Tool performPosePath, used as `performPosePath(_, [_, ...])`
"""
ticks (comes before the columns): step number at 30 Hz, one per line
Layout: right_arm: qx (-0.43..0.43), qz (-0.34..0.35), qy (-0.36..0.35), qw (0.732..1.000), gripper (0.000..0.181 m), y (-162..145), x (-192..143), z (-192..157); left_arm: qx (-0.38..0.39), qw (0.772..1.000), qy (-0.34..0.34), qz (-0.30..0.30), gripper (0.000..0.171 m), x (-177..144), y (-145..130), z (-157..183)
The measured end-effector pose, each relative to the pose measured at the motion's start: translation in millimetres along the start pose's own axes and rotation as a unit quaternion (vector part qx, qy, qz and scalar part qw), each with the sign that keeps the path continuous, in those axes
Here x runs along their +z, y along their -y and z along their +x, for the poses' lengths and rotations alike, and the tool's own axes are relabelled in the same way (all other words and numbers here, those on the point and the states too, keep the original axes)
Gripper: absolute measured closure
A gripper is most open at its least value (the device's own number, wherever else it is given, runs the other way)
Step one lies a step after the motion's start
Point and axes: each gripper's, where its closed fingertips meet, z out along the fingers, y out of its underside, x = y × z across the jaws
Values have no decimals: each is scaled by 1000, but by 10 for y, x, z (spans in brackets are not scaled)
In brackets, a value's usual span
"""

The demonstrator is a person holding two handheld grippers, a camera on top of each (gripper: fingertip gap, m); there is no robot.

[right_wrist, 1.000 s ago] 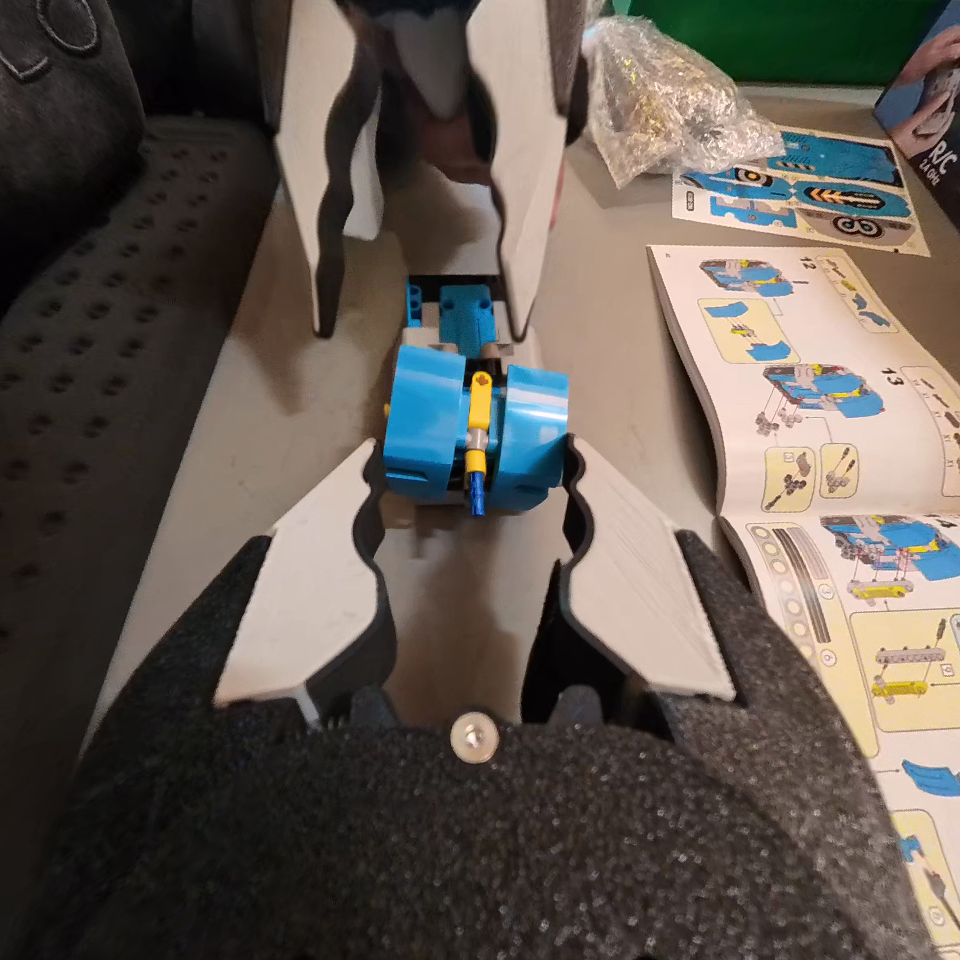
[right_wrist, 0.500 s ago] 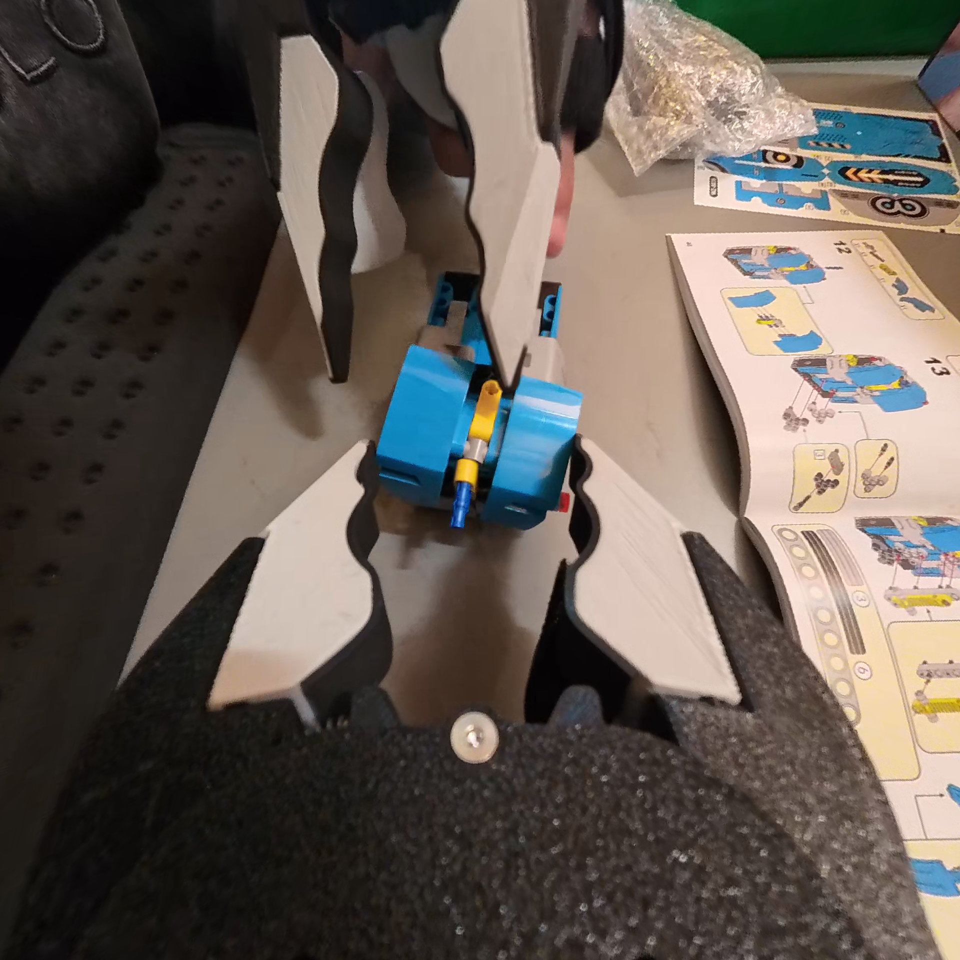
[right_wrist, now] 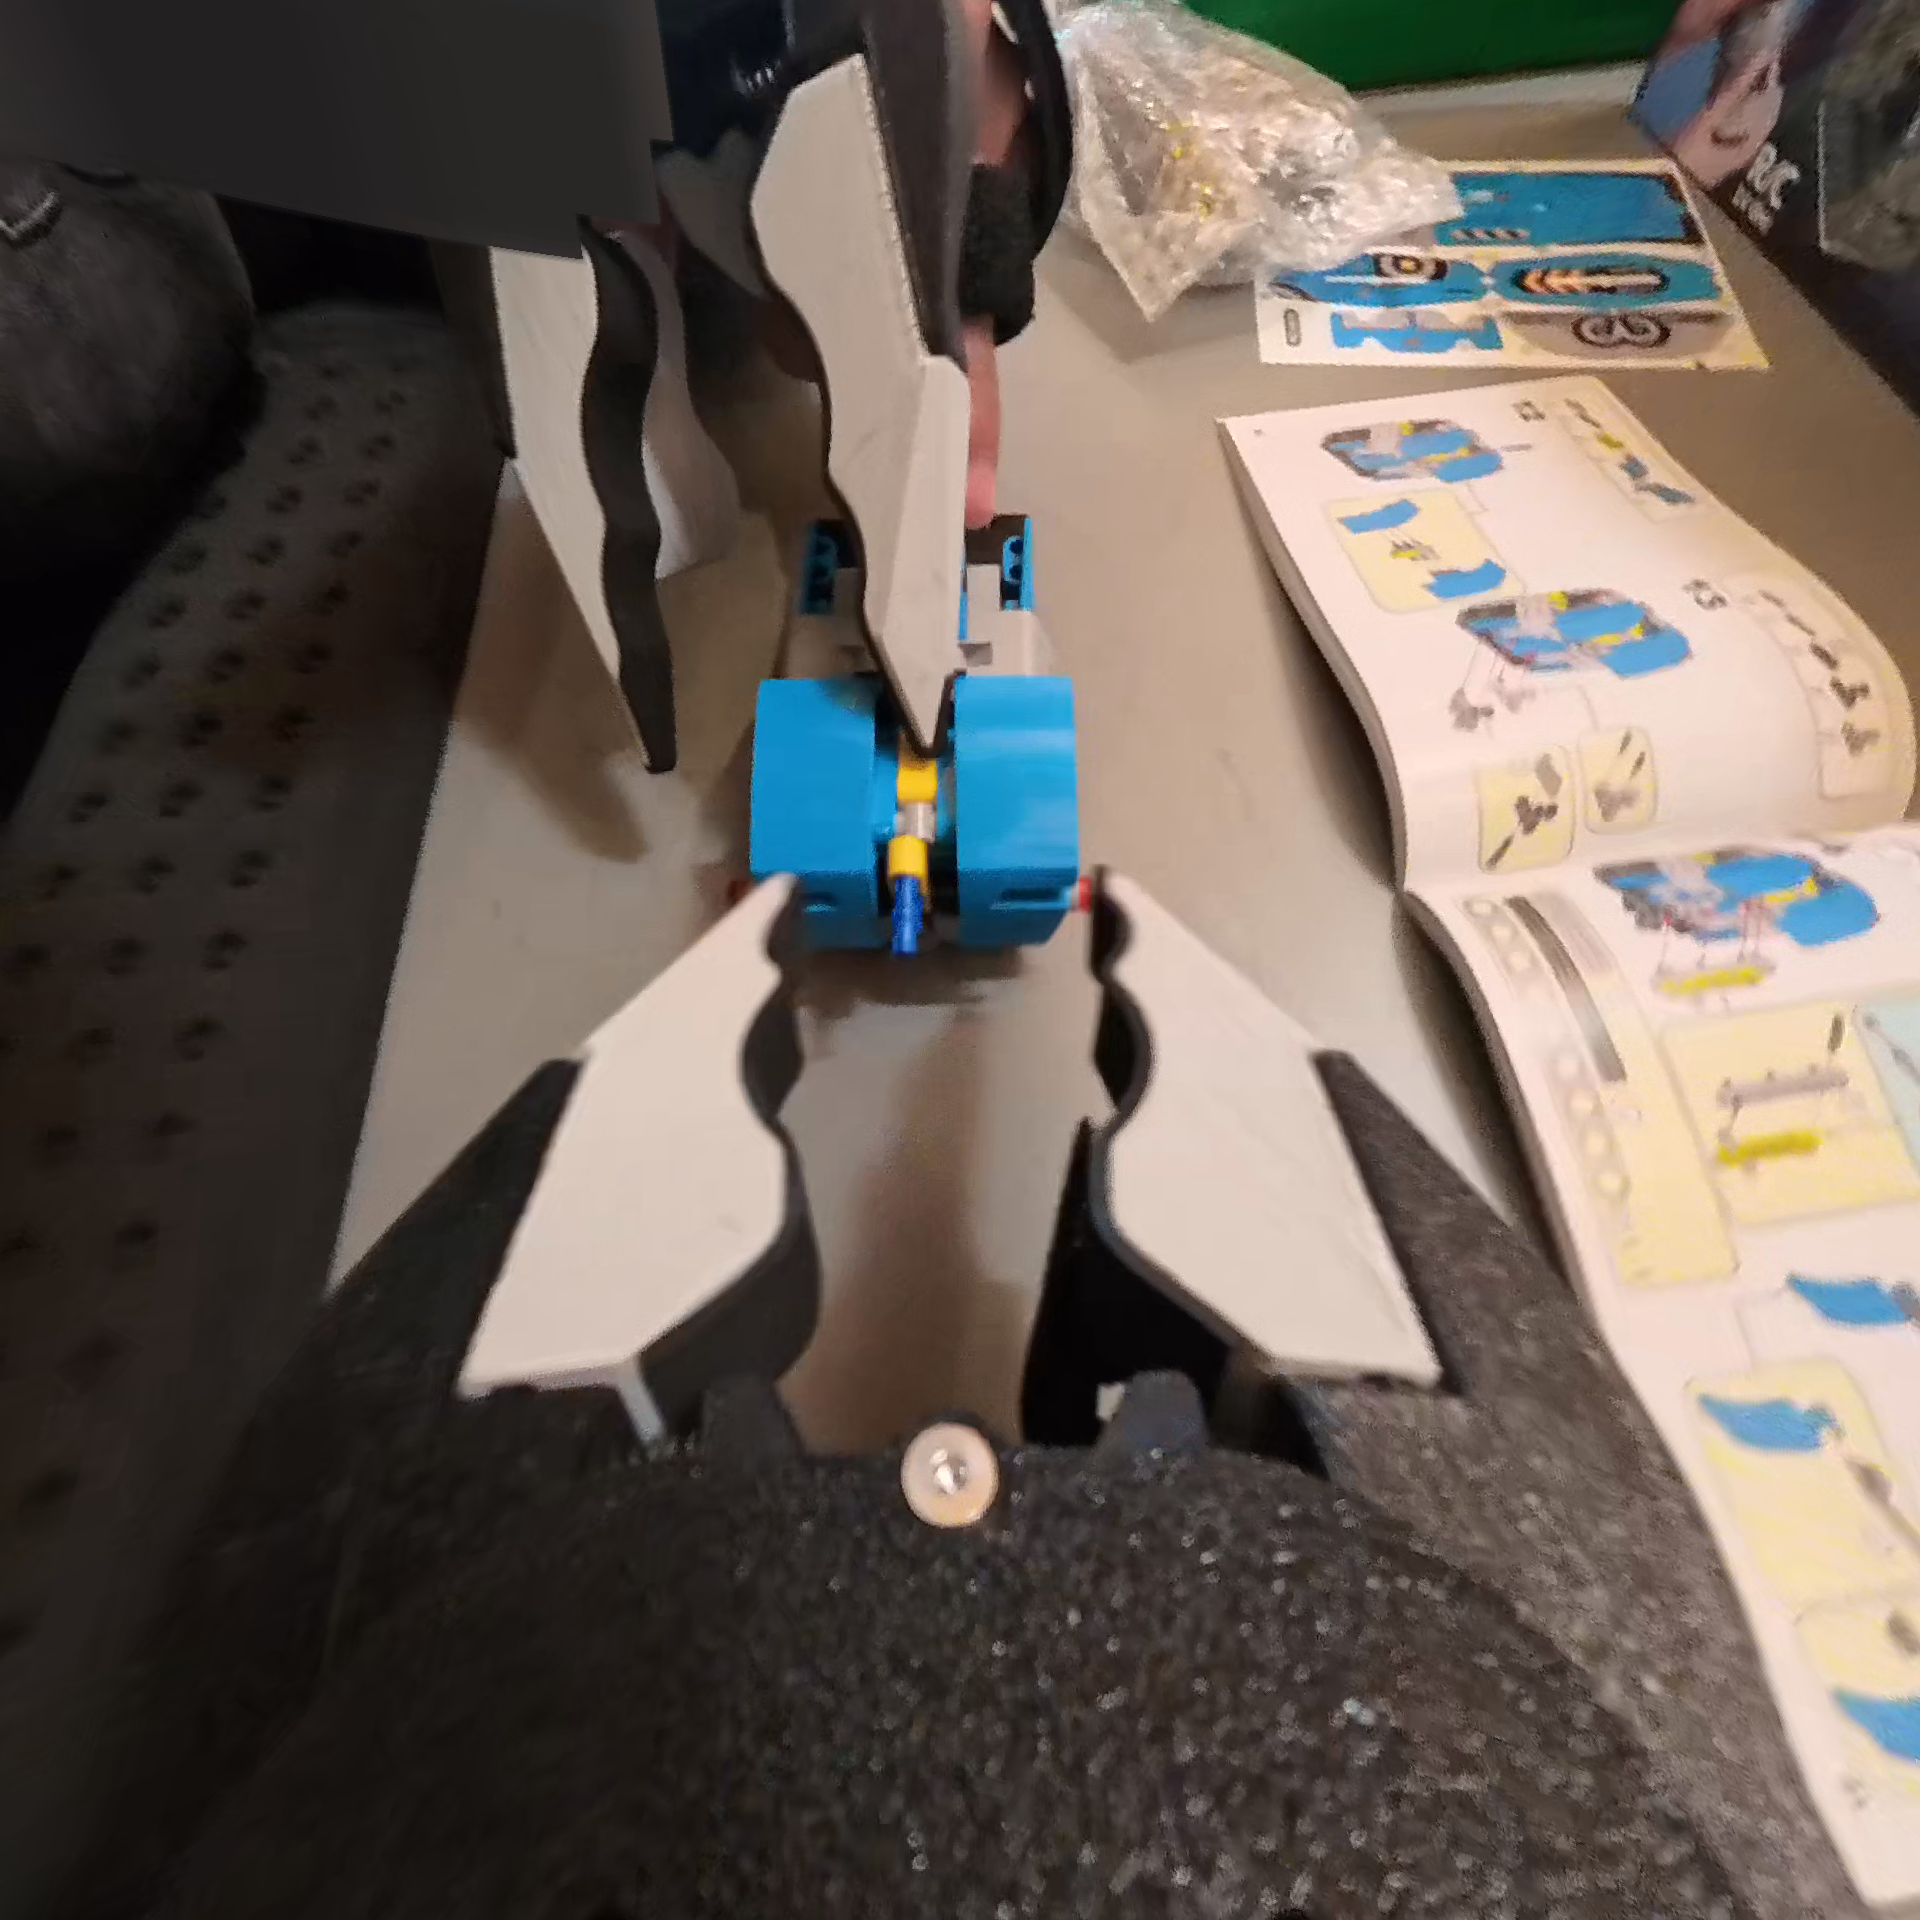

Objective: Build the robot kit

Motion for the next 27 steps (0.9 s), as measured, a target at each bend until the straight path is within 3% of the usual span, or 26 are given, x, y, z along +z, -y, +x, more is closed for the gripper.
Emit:
performPosePath(6, [25,31,-5,999,147,82,-38,-172,0,1000,-4,4,110,-2,29,37])
performPosePath(9, [1,9,-18,1000,153,42,25,-190,2,1000,-6,1,112,-6,39,58])
performPosePath(16, [-1,19,-74,997,146,115,-21,-97,3,1000,-2,-3,112,-13,34,58])
performPosePath(20, [21,13,-111,994,128,79,24,-2,3,1000,-2,-1,111,-16,30,73])
performPosePath(27, [35,15,-65,997,142,60,84,-104,6,1000,9,1,109,-57,17,78])
